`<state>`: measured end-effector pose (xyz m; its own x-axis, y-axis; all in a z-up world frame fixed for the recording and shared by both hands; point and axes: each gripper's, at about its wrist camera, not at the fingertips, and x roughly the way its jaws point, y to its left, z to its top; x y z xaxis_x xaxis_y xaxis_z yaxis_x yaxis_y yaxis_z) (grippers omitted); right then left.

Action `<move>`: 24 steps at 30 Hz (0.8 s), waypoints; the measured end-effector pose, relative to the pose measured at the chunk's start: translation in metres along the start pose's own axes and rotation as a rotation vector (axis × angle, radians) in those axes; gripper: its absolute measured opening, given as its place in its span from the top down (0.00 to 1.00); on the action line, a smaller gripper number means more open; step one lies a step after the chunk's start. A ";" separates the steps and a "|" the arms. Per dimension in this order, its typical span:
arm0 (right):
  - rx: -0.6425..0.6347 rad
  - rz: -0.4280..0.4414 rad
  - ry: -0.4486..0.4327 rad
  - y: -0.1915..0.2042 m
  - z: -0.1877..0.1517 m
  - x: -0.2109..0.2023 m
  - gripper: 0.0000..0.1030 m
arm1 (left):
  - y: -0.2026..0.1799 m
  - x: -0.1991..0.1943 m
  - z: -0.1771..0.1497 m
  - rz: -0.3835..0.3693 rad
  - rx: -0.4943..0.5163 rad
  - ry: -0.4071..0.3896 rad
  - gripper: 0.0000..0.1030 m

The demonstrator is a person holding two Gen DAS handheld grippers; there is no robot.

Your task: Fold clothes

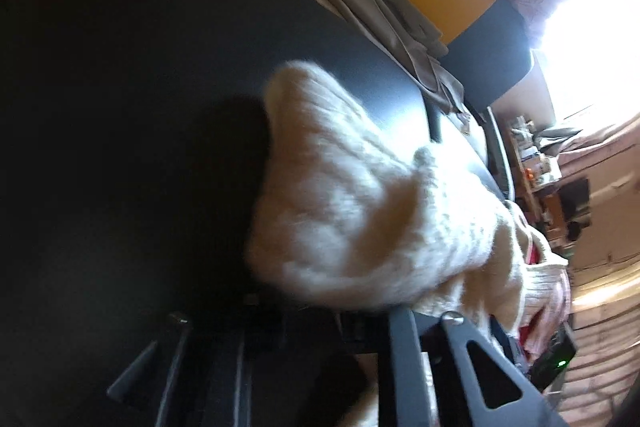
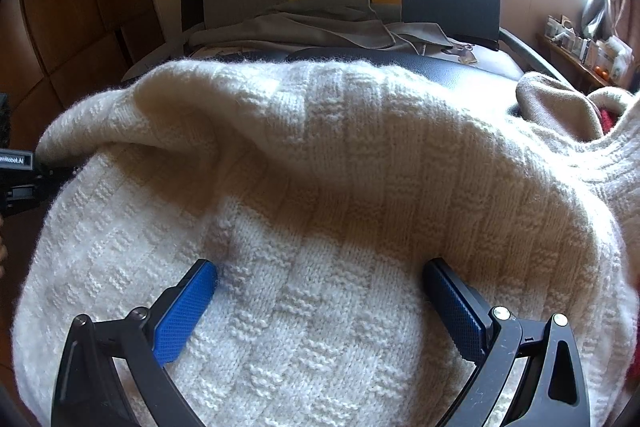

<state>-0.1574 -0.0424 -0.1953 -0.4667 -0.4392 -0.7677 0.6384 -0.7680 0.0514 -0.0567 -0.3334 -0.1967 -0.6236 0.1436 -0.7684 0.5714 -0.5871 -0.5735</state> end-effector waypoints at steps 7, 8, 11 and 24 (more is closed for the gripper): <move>-0.003 -0.001 0.001 0.000 -0.002 -0.001 0.00 | -0.039 0.016 -0.008 0.141 0.068 -0.080 0.71; -0.002 0.000 0.000 0.000 -0.002 -0.001 0.00 | -0.039 0.016 -0.009 0.146 0.065 -0.083 0.71; -0.001 0.002 -0.001 0.000 -0.001 0.000 0.00 | -0.031 0.011 -0.011 0.111 0.037 -0.055 0.72; -0.001 0.007 -0.003 -0.002 0.003 -0.001 0.00 | 0.004 0.012 -0.008 -0.161 -0.166 0.123 0.67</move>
<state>-0.1598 -0.0418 -0.1929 -0.4638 -0.4462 -0.7654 0.6424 -0.7643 0.0563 -0.0572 -0.3274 -0.2107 -0.6498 0.3270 -0.6862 0.5557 -0.4116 -0.7224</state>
